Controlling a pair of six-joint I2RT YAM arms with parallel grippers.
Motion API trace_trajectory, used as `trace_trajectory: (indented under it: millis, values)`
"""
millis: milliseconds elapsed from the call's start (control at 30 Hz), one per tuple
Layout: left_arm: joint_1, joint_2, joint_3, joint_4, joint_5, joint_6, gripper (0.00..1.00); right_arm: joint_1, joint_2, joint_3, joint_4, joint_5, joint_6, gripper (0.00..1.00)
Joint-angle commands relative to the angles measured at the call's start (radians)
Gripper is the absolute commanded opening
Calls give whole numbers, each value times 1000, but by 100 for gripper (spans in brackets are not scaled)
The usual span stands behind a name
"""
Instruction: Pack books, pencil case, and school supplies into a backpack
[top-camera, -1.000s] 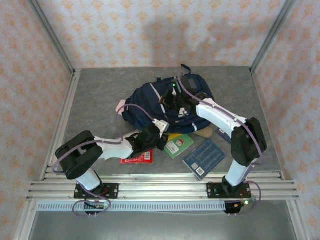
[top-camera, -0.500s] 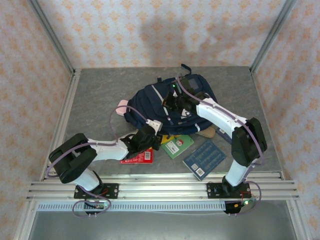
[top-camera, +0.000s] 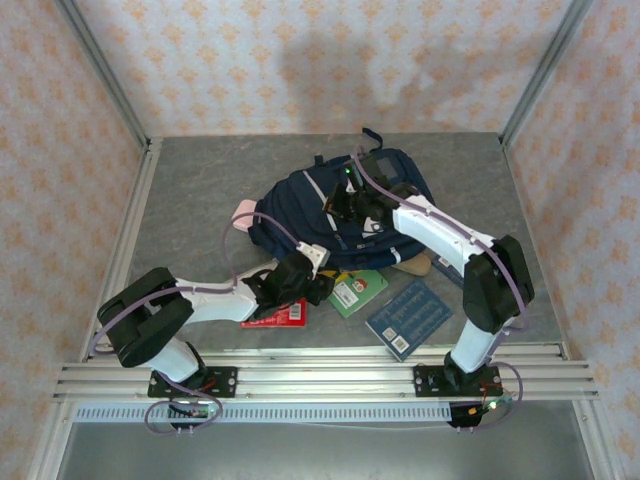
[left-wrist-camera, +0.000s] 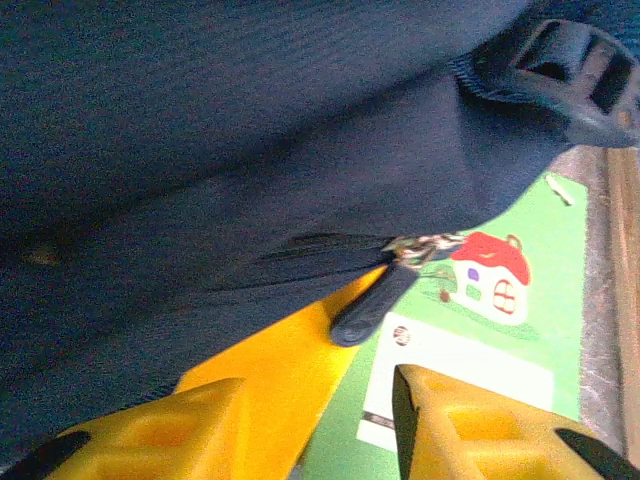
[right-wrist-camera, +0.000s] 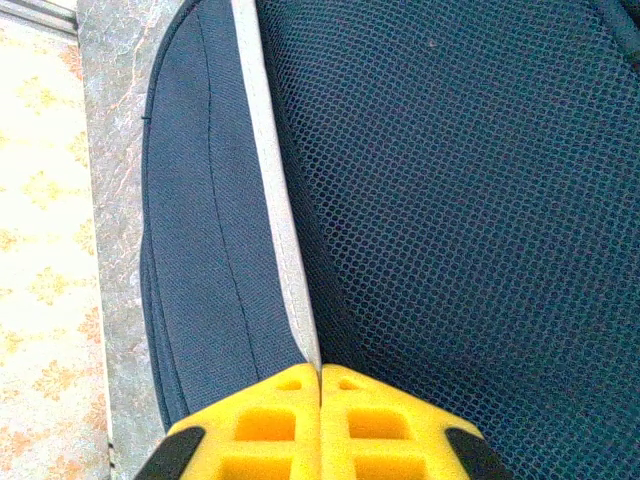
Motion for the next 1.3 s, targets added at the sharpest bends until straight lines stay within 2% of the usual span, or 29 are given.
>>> trace_trajectory:
  millis: [0,200,533,800,1267]
  values:
    - [-18,17,59,-23,-6,48,44,0,-29,37,-2,-12,-3,0]
    - [-21,97,131,-52,-65,76,44,2,-25,37,3,-21,3,0]
    - [-20,228,241,-85,-47,101,41,2,-19,21,17,-40,11,0]
    - [-21,229,251,-132,-80,113,0,-1,-19,14,8,-26,4,0]
    - [-2,59,116,-157,-117,59,0,-23,-34,18,-40,38,-38,0]
